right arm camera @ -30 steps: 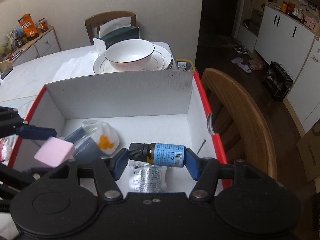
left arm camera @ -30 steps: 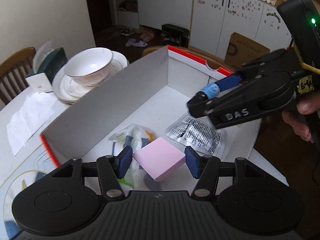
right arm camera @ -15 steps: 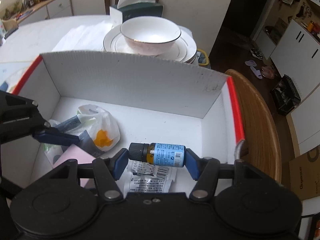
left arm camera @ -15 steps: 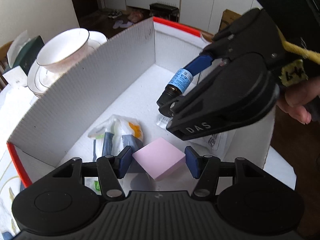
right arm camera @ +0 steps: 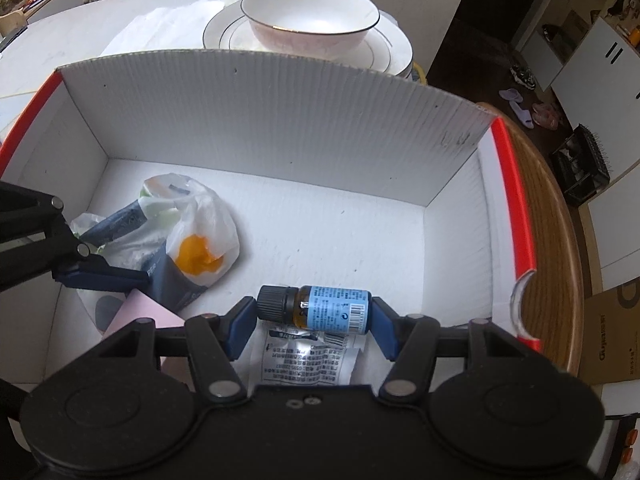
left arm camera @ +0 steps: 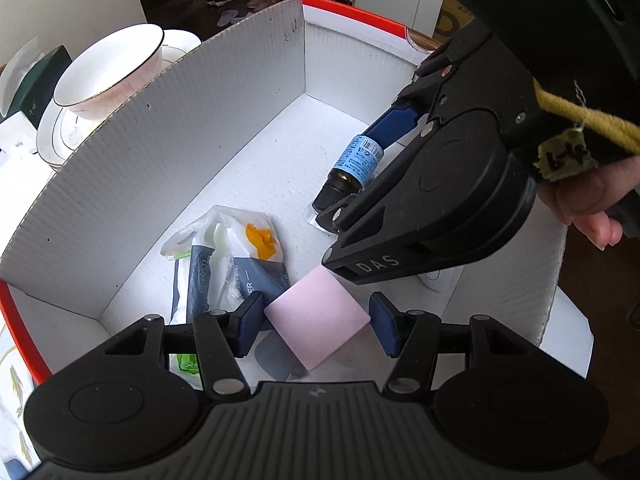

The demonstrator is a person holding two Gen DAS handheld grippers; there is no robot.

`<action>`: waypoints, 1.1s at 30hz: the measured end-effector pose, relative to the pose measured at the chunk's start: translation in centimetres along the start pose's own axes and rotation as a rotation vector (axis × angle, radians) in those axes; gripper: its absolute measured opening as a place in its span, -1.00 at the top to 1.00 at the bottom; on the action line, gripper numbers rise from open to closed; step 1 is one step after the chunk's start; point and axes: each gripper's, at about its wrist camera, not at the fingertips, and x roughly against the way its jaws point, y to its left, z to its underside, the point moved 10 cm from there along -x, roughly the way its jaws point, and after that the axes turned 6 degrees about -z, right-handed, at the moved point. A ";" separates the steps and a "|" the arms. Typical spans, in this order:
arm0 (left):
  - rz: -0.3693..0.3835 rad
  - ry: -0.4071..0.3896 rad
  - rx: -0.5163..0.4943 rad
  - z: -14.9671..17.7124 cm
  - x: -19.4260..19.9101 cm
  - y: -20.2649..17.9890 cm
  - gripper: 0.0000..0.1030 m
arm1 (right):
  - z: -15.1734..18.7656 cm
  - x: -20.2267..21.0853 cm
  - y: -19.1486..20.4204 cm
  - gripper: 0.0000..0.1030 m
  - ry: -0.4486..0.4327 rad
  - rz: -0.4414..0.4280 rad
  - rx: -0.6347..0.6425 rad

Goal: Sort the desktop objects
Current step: 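Open both tools to drop the pad and bottle into the box, then withdraw both tools from the box and move them to the item pile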

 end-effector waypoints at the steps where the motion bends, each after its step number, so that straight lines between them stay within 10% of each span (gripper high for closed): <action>1: 0.000 -0.001 0.000 0.0 0.0 0.0 -0.10 | 0.3 -0.1 0.1 -0.17 -0.001 0.000 -0.001; 33: 0.044 -0.270 0.187 1.6 9.4 2.0 -0.35 | 0.8 9.0 0.6 -0.32 -0.241 -0.134 -0.096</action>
